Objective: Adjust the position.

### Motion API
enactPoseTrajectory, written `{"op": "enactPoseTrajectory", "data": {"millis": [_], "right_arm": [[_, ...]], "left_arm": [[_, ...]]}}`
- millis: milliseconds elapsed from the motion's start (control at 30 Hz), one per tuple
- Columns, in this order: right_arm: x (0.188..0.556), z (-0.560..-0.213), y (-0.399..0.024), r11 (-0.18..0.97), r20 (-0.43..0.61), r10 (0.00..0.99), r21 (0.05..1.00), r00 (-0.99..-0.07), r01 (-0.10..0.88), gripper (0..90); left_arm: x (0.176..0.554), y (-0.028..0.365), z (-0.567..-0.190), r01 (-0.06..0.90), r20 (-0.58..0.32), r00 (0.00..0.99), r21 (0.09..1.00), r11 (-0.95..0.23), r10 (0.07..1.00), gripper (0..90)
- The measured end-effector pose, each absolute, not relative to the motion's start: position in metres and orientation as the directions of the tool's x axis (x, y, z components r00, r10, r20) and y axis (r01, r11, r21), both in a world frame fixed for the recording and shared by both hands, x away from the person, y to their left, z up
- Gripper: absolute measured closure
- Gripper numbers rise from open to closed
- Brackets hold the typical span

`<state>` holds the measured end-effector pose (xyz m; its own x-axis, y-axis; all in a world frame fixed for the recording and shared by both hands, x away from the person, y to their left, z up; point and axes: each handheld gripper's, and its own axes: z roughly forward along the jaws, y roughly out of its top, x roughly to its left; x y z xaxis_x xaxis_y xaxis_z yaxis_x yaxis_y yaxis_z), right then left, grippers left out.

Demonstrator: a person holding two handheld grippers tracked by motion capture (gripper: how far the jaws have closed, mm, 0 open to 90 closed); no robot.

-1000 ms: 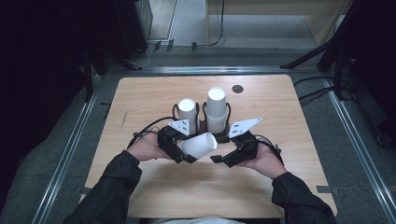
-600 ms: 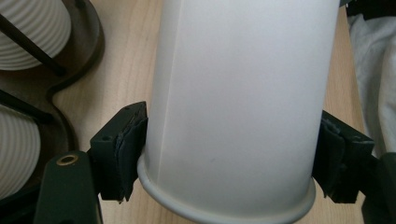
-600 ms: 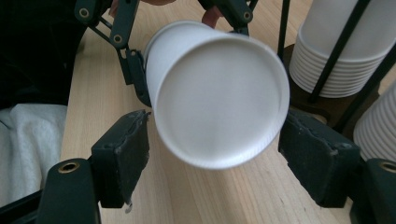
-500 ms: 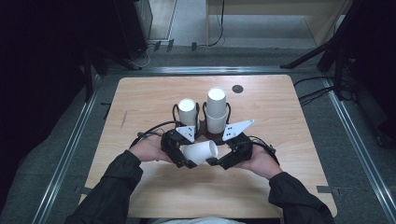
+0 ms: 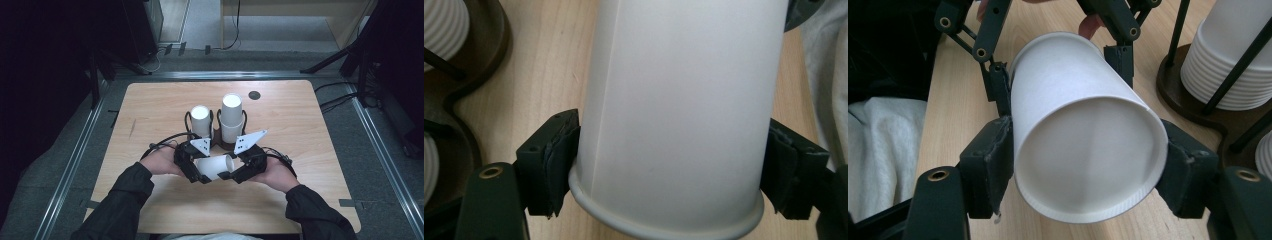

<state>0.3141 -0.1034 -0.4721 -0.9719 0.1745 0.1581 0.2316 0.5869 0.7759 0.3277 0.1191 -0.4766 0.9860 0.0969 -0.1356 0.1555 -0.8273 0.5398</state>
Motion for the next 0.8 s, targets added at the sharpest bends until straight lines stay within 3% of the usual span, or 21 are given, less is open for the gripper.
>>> {"op": "enactPoseTrajectory", "data": {"millis": [100,400,800], "right_arm": [[0.314,-0.47,-0.105,0.579,0.153,0.174,0.783,-0.973,0.227,32.3],[0.316,-0.467,-0.11,0.56,0.157,0.177,0.796,-0.972,0.23,32.6],[0.317,-0.459,-0.116,0.498,0.17,0.163,0.836,-0.972,0.23,32.6]], "left_arm": [[0.327,0.121,-0.475,0.165,-0.128,0.985,0.567,-0.807,0.112,18.2],[0.331,0.127,-0.468,0.224,-0.166,0.974,0.637,-0.737,0.153,2.2],[0.331,0.136,-0.465,0.281,-0.222,0.96,0.716,-0.639,0.172,1.6]]}}
